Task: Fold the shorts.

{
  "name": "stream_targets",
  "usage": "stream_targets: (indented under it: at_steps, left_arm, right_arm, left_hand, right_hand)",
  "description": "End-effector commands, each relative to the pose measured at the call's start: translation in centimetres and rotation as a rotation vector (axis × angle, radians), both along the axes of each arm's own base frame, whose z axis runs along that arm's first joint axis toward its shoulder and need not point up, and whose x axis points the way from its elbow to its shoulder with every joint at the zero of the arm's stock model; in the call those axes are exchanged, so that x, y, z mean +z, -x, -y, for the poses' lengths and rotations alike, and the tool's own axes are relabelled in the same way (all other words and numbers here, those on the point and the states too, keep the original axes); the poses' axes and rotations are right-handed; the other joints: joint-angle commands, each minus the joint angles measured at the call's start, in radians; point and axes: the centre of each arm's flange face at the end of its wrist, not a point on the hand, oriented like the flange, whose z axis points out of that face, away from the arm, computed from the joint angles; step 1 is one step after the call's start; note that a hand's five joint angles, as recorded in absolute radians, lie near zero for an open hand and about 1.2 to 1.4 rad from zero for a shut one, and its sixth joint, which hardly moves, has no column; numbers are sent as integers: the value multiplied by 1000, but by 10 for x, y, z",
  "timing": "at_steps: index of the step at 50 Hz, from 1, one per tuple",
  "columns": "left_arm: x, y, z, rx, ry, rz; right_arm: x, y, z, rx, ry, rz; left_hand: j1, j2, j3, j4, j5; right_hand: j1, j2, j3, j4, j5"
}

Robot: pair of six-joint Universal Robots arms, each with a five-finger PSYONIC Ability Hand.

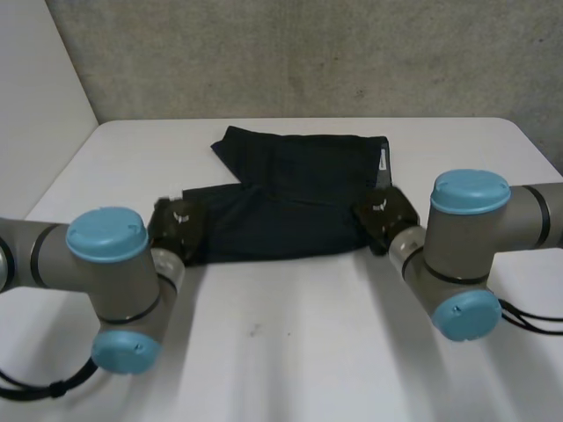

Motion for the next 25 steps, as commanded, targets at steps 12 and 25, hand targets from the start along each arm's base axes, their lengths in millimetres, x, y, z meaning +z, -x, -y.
stream_targets:
  at_steps: [12,25]
  left_arm:
    - [32,-35,-92,-37,-250,130]
    - [43,-42,-173,-187,-363,237]
  right_arm:
    - [24,36,-65,8,-143,-84]
    - [21,66,-118,109,-313,-264]
  left_hand:
    - [243,195,202,197,259]
    - [243,195,202,197,259]
  right_hand:
    - [416,219,207,207,237]
    - [416,219,207,207,237]
